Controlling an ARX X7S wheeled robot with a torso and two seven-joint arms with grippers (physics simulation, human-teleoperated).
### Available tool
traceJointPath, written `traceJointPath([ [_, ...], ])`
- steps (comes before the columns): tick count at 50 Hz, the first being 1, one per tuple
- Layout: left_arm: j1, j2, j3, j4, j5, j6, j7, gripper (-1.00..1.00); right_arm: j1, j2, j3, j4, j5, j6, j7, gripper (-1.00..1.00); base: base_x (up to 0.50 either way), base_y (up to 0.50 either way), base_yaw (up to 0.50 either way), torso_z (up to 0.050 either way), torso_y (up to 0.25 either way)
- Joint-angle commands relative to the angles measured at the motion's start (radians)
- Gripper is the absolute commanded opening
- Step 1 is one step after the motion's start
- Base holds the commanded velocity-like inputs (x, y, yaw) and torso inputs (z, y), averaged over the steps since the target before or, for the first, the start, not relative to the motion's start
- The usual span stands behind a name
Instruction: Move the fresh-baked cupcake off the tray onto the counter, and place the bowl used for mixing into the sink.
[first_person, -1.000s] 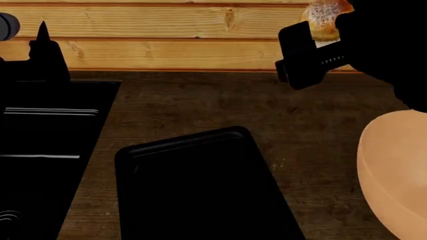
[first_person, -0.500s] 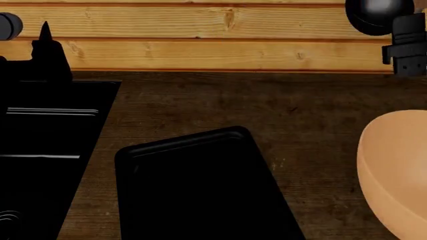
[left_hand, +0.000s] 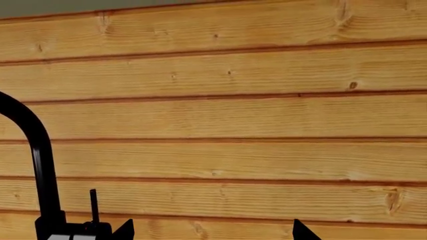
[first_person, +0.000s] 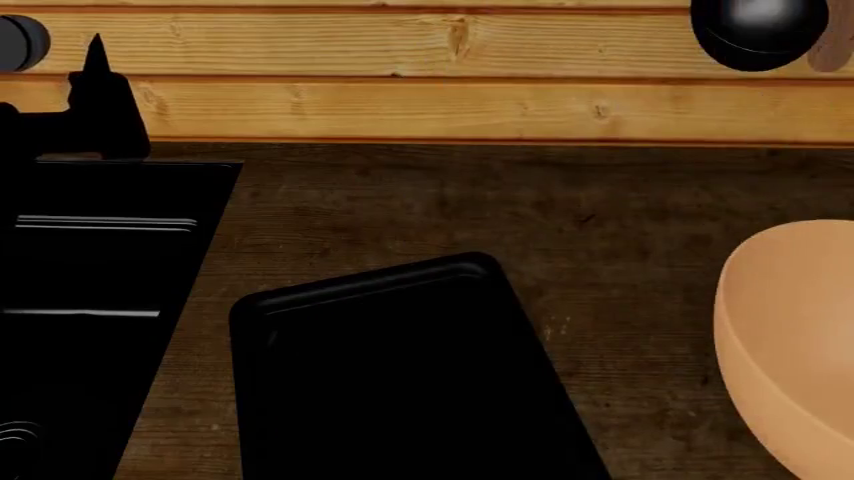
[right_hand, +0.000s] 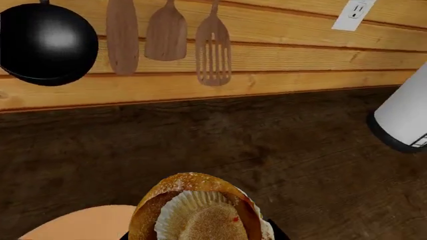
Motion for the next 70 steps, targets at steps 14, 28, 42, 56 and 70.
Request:
traceJointPath([
  [14, -0.002, -0.001, -0.005, -0.002, -0.015, 0.005, -0.003, 1.00, -0.098, 0.196, 0.098, -0.041, 0.075, 0.025, 0.135, -1.00, 0.00, 0.00, 0.00, 0.000, 0.000],
  [28, -0.003, -0.004, 0.002, 0.005, -0.019, 0.005, -0.009, 1.00, -0.102, 0.287, 0.150, -0.068, 0.127, 0.067, 0.206, -1.00, 0.00, 0.00, 0.00, 0.000, 0.000],
  [42, -0.003, -0.008, 0.006, 0.016, -0.026, -0.001, -0.015, 1.00, -0.186, 0.375, 0.199, -0.080, 0.207, 0.047, 0.261, -1.00, 0.00, 0.00, 0.00, 0.000, 0.000],
  [56, -0.006, -0.010, 0.011, 0.013, -0.031, 0.001, -0.019, 1.00, -0.305, 0.443, 0.232, -0.098, 0.307, -0.007, 0.312, -1.00, 0.00, 0.00, 0.00, 0.000, 0.000],
  [70, -0.012, -0.013, 0.013, 0.018, -0.038, -0.005, -0.026, 1.00, -0.492, 0.534, 0.241, -0.115, 0.440, -0.147, 0.335, -1.00, 0.00, 0.00, 0.00, 0.000, 0.000],
])
